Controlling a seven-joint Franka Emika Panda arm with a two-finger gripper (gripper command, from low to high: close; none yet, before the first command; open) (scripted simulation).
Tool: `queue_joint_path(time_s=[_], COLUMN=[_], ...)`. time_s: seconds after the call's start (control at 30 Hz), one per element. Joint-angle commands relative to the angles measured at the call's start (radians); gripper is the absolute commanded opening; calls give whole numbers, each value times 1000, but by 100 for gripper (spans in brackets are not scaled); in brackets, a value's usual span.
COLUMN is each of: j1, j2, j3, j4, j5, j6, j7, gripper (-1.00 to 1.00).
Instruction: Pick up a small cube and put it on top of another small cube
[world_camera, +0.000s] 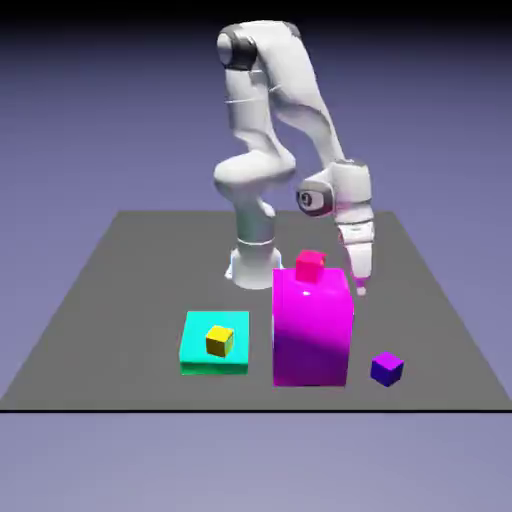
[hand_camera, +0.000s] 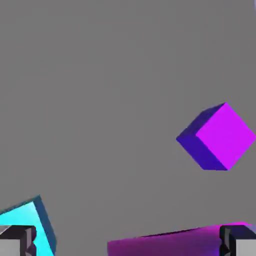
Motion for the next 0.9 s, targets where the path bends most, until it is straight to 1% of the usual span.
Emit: queue_joint_path(time_s=[0.0, 0.1, 0.17, 0.2, 0.5, 0.53, 0.57, 0.87], j1=[36, 126, 163, 163, 59, 59, 59, 163], j2=[22, 80, 78, 78, 390, 390, 390, 78], j3=[-17, -79, -122, -122, 29, 29, 29, -122], j4=[-4, -12, -24, -24, 28, 28, 28, -24], j5=[6, 49, 94, 94, 273, 273, 273, 94], j6=[-10, -45, -62, -62, 198, 198, 198, -62], j7=[-44, -174, -253, -253, -376, -376, -376, -253], gripper=[0, 0, 0, 0, 0, -100, -100, -100])
